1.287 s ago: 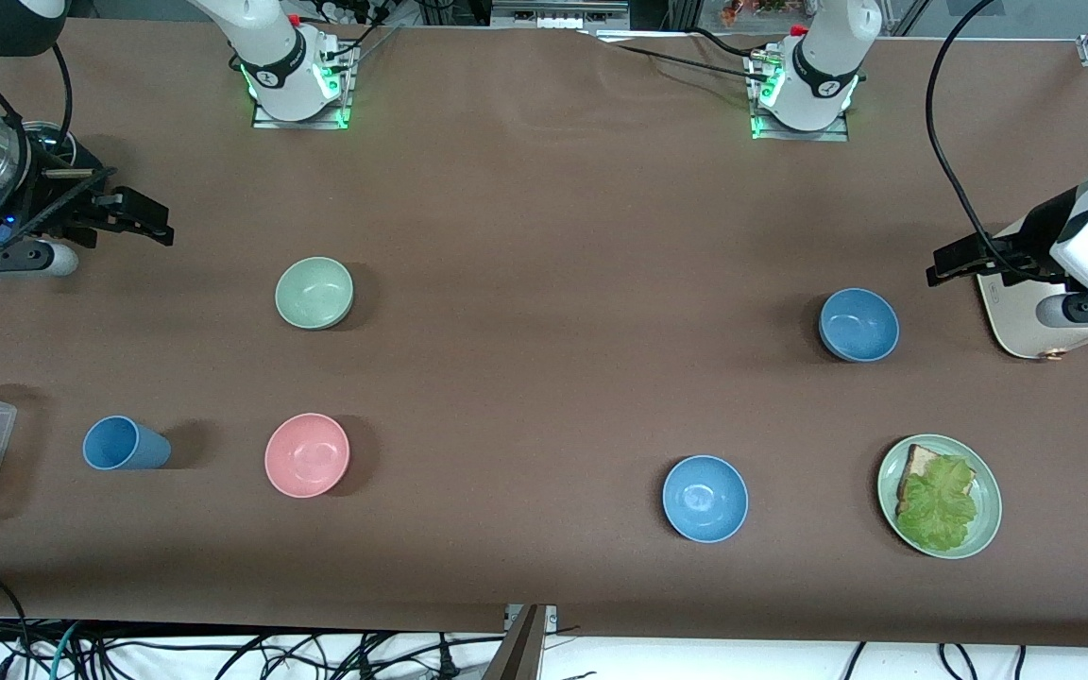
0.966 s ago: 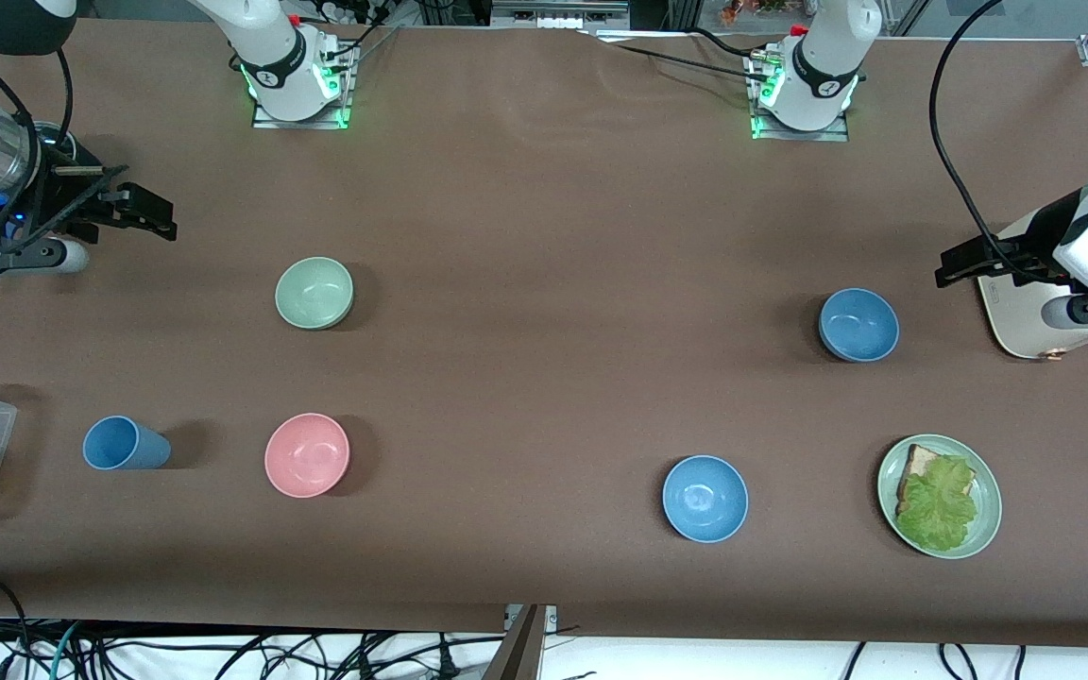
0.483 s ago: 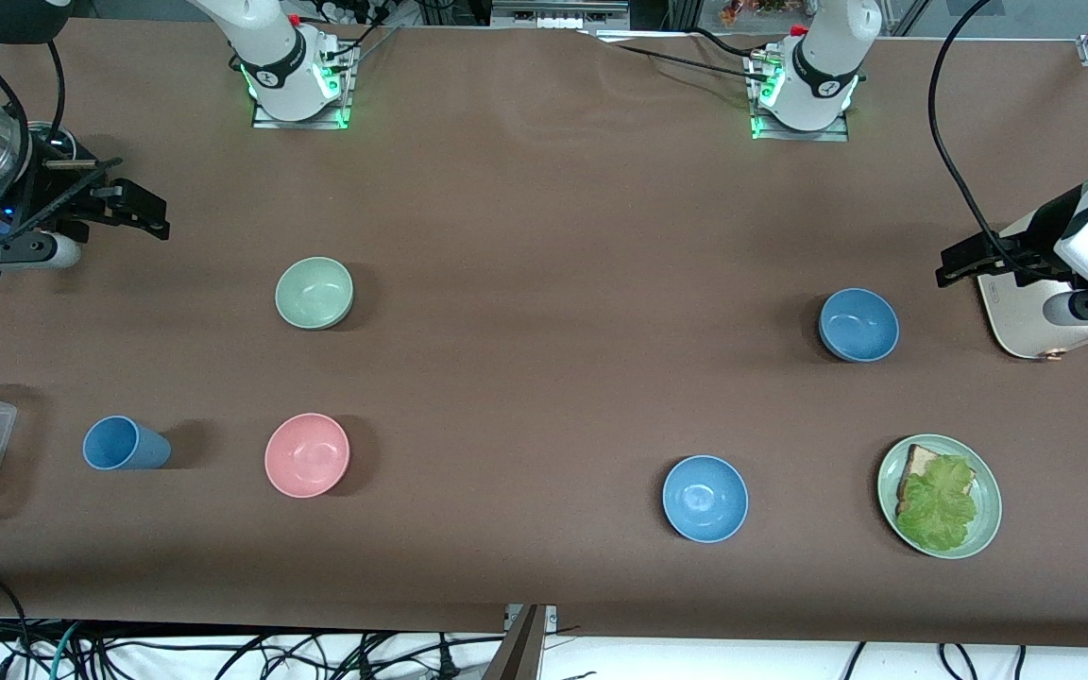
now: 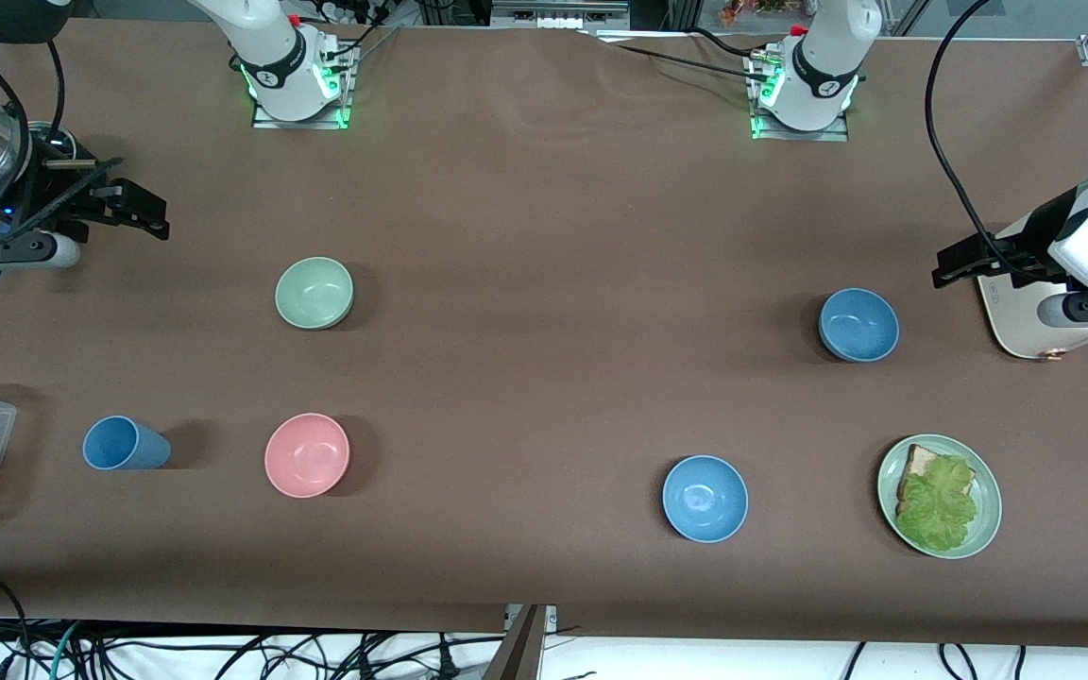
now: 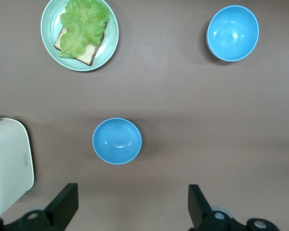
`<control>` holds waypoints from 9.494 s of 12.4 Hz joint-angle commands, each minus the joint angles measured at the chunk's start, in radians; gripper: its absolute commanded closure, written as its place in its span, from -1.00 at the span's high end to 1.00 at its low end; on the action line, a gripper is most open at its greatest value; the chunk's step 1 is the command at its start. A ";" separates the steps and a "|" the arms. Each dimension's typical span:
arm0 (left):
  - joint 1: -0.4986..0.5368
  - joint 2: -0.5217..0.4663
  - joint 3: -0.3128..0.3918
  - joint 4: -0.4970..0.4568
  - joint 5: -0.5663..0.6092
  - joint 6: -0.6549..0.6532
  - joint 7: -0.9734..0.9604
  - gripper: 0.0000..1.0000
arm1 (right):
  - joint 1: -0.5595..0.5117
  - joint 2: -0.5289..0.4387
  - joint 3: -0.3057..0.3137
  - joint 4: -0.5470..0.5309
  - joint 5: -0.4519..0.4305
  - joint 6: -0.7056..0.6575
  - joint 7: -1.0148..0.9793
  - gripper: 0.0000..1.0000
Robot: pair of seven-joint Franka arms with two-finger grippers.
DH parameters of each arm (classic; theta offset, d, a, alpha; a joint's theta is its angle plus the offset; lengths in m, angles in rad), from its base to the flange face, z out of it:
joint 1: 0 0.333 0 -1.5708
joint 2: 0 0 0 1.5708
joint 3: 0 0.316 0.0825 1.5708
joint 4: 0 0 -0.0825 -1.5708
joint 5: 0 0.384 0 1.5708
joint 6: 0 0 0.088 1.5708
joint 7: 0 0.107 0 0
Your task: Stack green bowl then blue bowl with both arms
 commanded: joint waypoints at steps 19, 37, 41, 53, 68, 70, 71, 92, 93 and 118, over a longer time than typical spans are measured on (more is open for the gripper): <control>-0.006 0.012 -0.004 0.030 0.010 -0.020 -0.009 1.00 | -0.011 -0.028 0.005 -0.058 -0.007 0.037 0.000 0.99; -0.006 0.014 -0.005 0.030 0.010 -0.020 -0.009 1.00 | -0.014 0.080 0.000 -1.029 -0.002 1.213 0.017 0.96; -0.006 0.017 -0.005 0.030 0.010 -0.020 -0.009 1.00 | -0.011 0.120 0.016 -1.017 -0.005 1.229 0.064 -1.00; -0.003 0.034 -0.004 0.030 0.008 -0.014 -0.008 1.00 | 0.021 0.140 0.270 -0.606 0.009 0.817 0.467 -1.00; 0.002 0.031 -0.002 -0.008 0.012 -0.005 -0.006 1.00 | 0.428 0.512 0.234 -0.158 -0.028 0.901 1.171 0.99; 0.012 0.035 -0.004 -0.042 0.005 0.049 -0.003 1.00 | 0.424 0.432 0.139 -0.118 -0.051 0.744 1.023 0.99; 0.012 0.035 -0.002 -0.065 0.002 0.048 0.005 1.00 | 0.411 0.391 0.067 -0.112 -0.030 0.675 0.897 1.00; 0.147 0.173 0.092 -0.775 -0.298 0.937 0.592 0.97 | -0.059 0.004 0.054 -0.135 0.063 0.214 0.037 1.00; 0.146 0.186 0.092 -0.778 -0.300 0.946 0.592 0.91 | -0.059 -0.005 0.054 -0.136 0.063 0.209 0.037 1.00; -0.537 0.287 0.041 -0.294 -0.318 0.669 -0.101 -1.00 | -0.056 0.028 0.045 -0.009 0.023 0.099 0.041 1.00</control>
